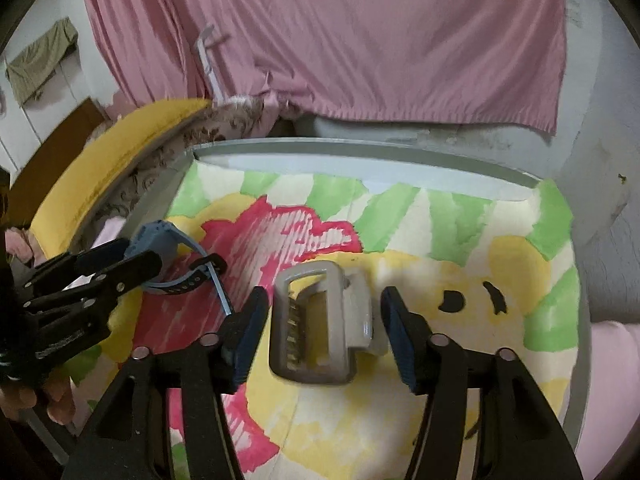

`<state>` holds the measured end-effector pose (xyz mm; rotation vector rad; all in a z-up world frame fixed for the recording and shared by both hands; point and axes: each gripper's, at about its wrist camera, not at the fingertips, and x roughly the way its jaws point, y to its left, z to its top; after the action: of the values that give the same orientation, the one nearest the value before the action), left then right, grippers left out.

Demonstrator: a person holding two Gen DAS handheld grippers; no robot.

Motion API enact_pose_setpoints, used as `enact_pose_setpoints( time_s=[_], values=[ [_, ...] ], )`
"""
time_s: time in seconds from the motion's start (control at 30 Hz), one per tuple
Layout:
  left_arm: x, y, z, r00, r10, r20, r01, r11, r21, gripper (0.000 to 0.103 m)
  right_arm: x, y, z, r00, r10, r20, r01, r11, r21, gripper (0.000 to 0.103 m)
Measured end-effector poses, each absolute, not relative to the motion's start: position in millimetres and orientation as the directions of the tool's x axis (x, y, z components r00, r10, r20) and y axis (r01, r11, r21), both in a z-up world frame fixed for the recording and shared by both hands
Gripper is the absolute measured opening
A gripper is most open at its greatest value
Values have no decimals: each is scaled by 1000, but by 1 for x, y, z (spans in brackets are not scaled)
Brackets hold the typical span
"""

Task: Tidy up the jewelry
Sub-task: 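Carry the blue watch and white clip into the grey tray and release both, then withdraw both tools from the tray back toward the remaining jewelry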

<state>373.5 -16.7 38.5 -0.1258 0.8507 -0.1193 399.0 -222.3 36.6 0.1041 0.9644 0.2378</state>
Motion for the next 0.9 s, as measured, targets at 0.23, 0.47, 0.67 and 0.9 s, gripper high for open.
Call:
enact_pose_setpoints(
  time_s=[0.23,0.47,0.67,0.9],
  values=[
    [331,-10,61,768,-181,-614,80,979,-189,82,353,-243,60,701,238,-672,-115,968,224,83],
    [279,-3,76,842,-187,-507,98,976,-196,98,292,-252,82,815,213,-538,-110,970,218,98],
    [235,-1,82,888,-172,-427,106,979,-173,102,239,-257,96,864,219,-454,-128,966,223,101],
    [190,-1,76,906,-174,-386,117,979,-167,103,181,-262,97,900,209,-382,-120,962,244,101]
  ],
)
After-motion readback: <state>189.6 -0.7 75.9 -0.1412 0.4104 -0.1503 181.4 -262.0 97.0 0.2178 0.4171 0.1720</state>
